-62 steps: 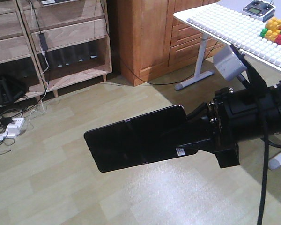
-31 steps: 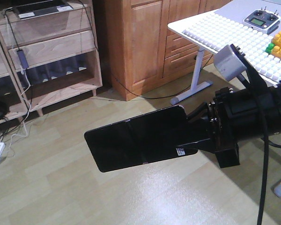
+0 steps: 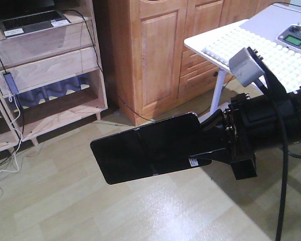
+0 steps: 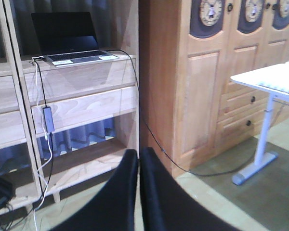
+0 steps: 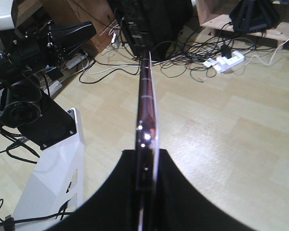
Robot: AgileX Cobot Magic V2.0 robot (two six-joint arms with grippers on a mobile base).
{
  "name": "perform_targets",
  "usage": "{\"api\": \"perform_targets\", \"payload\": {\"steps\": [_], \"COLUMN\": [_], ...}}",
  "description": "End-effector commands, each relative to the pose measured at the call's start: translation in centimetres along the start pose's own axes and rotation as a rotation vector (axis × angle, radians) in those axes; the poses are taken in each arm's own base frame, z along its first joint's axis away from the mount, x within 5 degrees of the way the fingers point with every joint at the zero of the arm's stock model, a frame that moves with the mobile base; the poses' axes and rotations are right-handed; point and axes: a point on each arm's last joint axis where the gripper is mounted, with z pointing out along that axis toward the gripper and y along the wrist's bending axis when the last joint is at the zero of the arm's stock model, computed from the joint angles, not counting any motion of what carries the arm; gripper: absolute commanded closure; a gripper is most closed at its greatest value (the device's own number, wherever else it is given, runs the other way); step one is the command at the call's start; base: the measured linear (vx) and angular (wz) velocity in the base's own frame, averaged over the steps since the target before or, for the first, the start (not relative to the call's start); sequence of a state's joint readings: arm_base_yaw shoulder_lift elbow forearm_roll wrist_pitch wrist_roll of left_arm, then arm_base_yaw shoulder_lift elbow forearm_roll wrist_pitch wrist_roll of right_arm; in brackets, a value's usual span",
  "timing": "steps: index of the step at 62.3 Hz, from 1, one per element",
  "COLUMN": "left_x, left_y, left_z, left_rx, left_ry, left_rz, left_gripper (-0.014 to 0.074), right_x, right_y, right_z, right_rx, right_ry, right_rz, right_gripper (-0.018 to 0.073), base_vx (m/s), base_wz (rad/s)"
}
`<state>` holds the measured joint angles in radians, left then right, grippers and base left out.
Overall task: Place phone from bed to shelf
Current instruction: 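Drive up to the shelf unit with the grey laptop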
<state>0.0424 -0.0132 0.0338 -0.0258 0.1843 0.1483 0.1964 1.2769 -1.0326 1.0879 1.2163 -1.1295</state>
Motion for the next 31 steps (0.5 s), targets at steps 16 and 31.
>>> {"api": "perform_targets", "payload": {"steps": [16,31], "left_x": [-1.42,-1.42], "left_y": [0.16,0.16], "left_z": [-0.3,-0.3], "left_rx": [-0.01,-0.01], "left_ry": [-0.107,-0.107], "left_rz": [-0.014,-0.014], "left_gripper": [0.0595,0.0595], "right_x": [-1.24,-1.24], "right_y": [1.82,1.82], "right_z": [-0.89,-0.89], "right_rx": [-0.084,-0.084], "right_ry": [-0.069,-0.069], "right_rz": [-0.02,-0.02], "right_gripper": [0.0562,0.0562], "base_vx": [0.42,0.41], "base_wz": [0.12,0.16]}}
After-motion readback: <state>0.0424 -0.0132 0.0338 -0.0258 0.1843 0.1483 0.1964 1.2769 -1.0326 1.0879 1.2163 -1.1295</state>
